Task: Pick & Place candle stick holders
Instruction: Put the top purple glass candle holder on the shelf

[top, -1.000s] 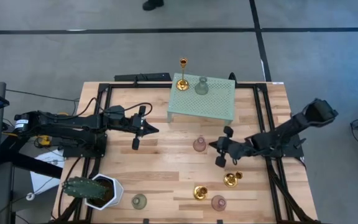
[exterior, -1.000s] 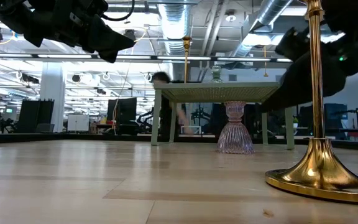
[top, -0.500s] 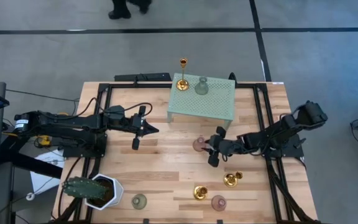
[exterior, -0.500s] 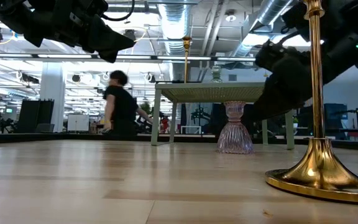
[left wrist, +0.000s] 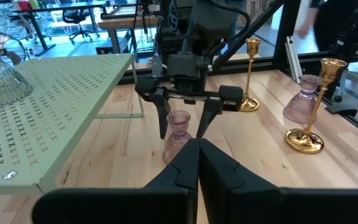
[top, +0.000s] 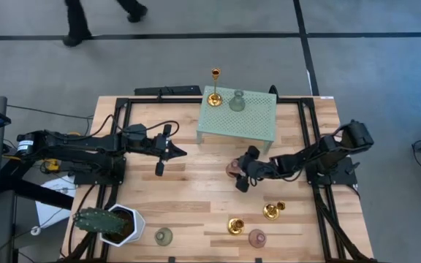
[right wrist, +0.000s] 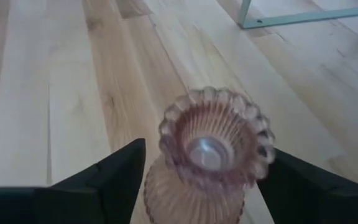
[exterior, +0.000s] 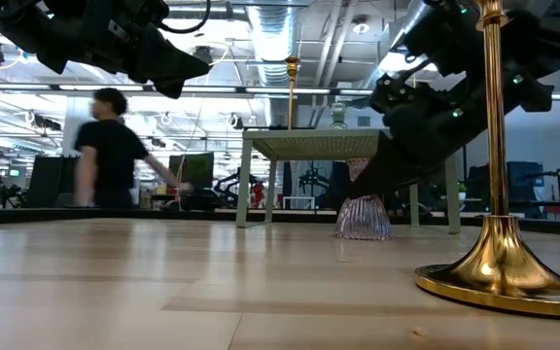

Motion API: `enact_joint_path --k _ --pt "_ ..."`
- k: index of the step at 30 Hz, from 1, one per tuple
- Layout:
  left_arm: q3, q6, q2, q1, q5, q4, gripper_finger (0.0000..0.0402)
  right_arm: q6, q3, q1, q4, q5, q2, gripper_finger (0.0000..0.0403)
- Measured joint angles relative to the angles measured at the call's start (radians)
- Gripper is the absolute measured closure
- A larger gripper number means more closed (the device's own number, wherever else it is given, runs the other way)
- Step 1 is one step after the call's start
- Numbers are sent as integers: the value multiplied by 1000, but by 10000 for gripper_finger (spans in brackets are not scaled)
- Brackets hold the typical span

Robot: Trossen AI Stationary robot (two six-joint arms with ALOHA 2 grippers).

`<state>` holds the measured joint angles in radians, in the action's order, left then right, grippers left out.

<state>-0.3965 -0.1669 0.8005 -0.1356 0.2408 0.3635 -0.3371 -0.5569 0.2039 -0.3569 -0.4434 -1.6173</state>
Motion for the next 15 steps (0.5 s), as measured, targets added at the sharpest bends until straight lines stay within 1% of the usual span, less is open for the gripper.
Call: enact_joint_path --k 3,5,8,13,15 --pt "0 0 0 0 0 0 394 7 -13 0 1 -2 -8 142" --pt "0 0 0 0 0 0 394 7 -19 -2 -2 -2 -7 160" --pt "0 0 0 0 0 0 394 7 -19 -3 0 -2 -5 199" --pt "0 0 0 0 0 0 394 7 -19 -2 0 0 -5 281" --pt "0 0 0 0 0 0 394 7 -19 -1 -1 0 -5 285"
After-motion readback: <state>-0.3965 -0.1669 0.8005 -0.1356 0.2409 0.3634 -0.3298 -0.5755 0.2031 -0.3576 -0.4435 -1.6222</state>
